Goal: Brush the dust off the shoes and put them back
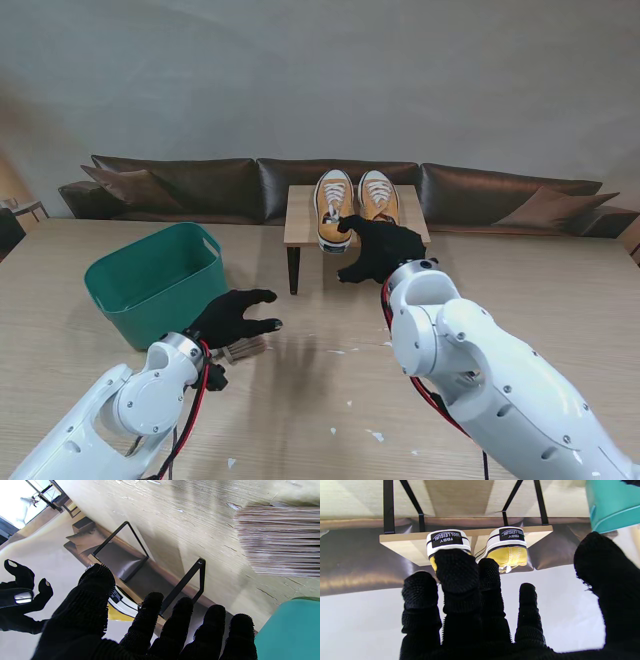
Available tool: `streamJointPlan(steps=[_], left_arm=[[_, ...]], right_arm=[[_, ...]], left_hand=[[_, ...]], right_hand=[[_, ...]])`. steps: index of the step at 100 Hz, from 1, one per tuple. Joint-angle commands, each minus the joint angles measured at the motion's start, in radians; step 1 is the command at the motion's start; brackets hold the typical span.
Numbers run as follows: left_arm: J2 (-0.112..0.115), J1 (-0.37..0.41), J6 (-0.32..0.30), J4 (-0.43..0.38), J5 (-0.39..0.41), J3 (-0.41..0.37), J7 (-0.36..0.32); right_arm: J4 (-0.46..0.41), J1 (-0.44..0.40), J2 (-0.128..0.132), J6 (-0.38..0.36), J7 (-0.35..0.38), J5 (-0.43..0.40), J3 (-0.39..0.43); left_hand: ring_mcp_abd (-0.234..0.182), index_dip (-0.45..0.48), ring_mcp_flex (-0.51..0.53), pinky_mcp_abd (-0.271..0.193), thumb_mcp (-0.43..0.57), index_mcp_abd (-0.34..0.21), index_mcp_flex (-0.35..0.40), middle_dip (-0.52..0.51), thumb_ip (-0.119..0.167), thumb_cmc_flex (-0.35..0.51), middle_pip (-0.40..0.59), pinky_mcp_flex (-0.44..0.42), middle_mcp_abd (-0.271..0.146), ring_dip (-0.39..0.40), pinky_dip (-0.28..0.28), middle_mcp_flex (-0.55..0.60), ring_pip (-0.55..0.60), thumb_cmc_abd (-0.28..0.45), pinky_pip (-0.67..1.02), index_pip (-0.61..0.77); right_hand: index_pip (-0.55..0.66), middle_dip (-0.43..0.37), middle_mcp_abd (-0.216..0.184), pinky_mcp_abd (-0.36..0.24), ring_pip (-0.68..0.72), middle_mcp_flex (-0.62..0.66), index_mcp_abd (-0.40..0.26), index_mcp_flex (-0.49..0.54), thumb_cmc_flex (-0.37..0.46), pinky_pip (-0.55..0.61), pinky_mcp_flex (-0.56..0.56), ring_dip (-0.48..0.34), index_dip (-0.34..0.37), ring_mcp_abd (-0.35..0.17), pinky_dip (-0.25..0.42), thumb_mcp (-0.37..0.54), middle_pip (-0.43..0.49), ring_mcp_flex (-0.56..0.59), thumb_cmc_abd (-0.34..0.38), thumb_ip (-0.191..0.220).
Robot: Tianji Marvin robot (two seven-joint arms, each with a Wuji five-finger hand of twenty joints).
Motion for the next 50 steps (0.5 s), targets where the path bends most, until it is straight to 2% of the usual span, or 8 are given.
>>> streamJointPlan(steps=[1,11,35,50], left_arm=[[-0.002,-0.003,0.006,0.002,-0.006,0.002,-0.026],[-0.001,-0.007,0.011,0.005,-0.014,0.006,-0.034],[-0.001,-0.015,0.026,0.010,-0.031,0.014,-0.048],[0.000,-0.024,0.035,0.014,-0.042,0.021,-0.059]], right_arm=[[0.022,0.037,-0.018,0.008,0.023,-0.010,-0.021],[0.071,0.113,-0.025,0.069,0.022,-0.038,-0.104],[0.192,0.264,-0.042,0.170,0.020,-0.044,-0.261],[0.260,0.350,-0.056,0.227,0.007,-0.039,-0.352]], left_hand=[[0.007,-0.003,0.016,-0.001,-0.026,0.005,0.006,0.009,0.045,0.014,0.003,-0.002,0.007,0.007,0.012,0.015,0.009,0.034,-0.006,-0.001],[0.009,-0.003,0.017,-0.001,-0.029,0.006,0.005,0.010,0.046,0.014,0.003,-0.002,0.010,0.008,0.013,0.017,0.009,0.036,-0.006,-0.001],[0.014,-0.002,0.029,0.002,-0.033,0.010,0.012,0.016,0.047,0.017,0.008,0.000,0.015,0.014,0.015,0.032,0.017,0.040,-0.005,0.001],[0.015,-0.001,0.033,0.002,-0.036,0.011,0.016,0.020,0.047,0.019,0.010,0.002,0.018,0.017,0.017,0.038,0.021,0.044,-0.004,0.002]], right_hand=[[-0.018,0.026,-0.030,-0.031,0.066,0.041,-0.019,-0.032,0.019,0.089,0.290,0.029,0.028,-0.043,-0.033,0.030,0.042,0.061,-0.056,-0.033],[0.003,0.033,-0.042,-0.047,0.192,0.098,-0.022,0.012,0.013,0.129,0.363,0.072,0.037,-0.100,-0.063,0.059,0.074,0.065,-0.083,-0.040],[0.070,0.038,-0.063,-0.074,0.325,0.191,-0.023,0.048,0.002,0.181,0.484,0.113,-0.010,-0.171,-0.110,0.090,0.086,0.067,-0.110,-0.048],[0.117,0.036,-0.078,-0.143,0.398,0.246,-0.012,0.055,-0.002,0.269,0.505,0.149,-0.049,-0.217,-0.094,0.105,0.088,0.068,-0.116,-0.050]])
